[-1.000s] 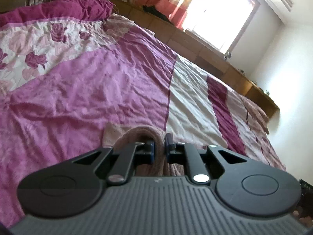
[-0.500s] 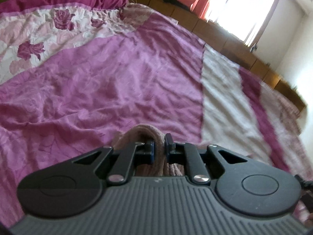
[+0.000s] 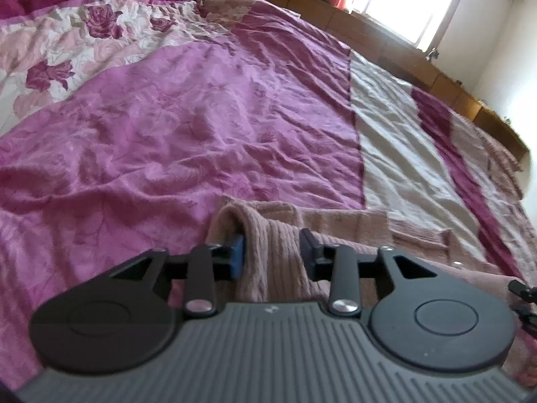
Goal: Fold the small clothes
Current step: 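Lay the folded hem down and open both grippers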
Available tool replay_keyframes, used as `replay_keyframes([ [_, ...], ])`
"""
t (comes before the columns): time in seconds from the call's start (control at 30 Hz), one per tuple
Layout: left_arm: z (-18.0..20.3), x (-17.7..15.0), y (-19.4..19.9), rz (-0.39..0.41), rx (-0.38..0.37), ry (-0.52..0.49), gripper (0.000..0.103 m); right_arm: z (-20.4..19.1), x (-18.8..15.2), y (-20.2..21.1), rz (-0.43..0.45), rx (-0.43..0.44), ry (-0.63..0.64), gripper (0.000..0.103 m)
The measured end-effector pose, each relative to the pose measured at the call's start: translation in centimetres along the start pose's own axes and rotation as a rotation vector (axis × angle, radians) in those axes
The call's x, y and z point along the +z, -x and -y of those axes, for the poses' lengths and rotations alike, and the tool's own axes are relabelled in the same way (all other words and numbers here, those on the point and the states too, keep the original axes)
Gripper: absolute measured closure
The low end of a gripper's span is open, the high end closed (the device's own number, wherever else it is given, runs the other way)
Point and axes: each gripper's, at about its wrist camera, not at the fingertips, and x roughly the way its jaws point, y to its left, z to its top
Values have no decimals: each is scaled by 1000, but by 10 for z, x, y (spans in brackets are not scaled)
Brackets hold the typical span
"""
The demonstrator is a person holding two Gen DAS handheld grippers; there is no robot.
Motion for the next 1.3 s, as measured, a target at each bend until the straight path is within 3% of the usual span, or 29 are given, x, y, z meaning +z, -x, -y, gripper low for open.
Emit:
replay_keyframes([
  [0.27,5,-10,26,-29,-85,0,56,-20,-23,43,-63,104,14,52],
  [0.43,4,-14,12,-51,-33,19,56,-42,-44,29,-173,183,11,51],
  [0.57,-3,-11,2,-49,-55,73,57,-66,-55,8,-210,182,78,51],
  [0.63,-3,-9,-1,-48,-83,74,69,-73,-57,-4,-222,186,89,51],
  [0.67,-2,-7,-3,-49,-90,71,73,-76,-55,-9,-221,188,92,51],
  [1.07,15,21,-25,-4,-55,57,72,-96,-12,-58,-130,157,74,51],
  [1.3,17,25,-16,5,-65,31,69,-90,-3,-47,-102,147,96,49],
])
